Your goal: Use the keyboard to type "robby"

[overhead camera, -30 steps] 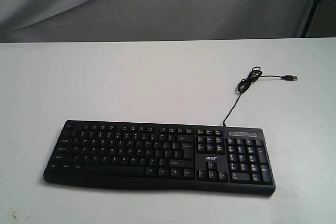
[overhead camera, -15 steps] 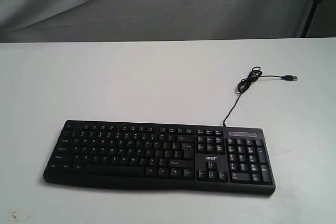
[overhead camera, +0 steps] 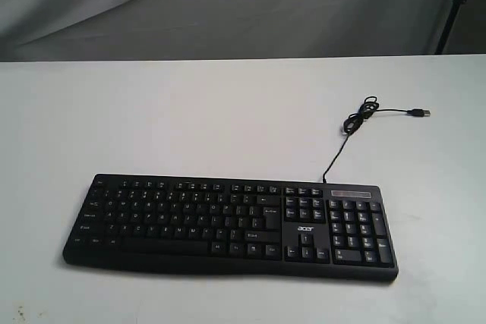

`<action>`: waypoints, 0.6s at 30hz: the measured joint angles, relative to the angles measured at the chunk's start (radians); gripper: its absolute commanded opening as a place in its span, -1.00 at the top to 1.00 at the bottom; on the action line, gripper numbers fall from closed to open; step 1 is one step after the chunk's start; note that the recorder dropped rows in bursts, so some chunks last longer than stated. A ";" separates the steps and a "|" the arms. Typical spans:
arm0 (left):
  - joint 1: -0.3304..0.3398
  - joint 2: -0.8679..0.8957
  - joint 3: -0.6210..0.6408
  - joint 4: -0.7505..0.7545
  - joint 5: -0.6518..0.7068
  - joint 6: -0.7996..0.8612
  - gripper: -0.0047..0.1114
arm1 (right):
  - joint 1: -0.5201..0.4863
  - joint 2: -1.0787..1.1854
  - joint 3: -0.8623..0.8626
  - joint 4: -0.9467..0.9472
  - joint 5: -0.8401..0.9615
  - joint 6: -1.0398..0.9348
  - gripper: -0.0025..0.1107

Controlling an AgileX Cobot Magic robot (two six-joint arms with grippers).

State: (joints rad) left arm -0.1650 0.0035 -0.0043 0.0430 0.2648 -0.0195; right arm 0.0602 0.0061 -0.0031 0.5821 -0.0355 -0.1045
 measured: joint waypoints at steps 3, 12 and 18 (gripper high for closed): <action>0.000 0.000 0.000 0.000 0.000 0.000 0.92 | 0.000 0.000 0.000 0.011 -0.004 0.030 0.96; 0.000 0.000 0.000 0.000 0.000 0.000 0.92 | 0.000 0.000 0.000 0.043 -0.010 0.041 0.96; 0.000 0.000 0.000 0.000 0.000 0.000 0.92 | 0.000 0.000 0.000 -0.048 0.013 0.038 0.96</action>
State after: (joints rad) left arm -0.1650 0.0035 -0.0043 0.0430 0.2648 -0.0195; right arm 0.0602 0.0061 -0.0031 0.5340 -0.0230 -0.0667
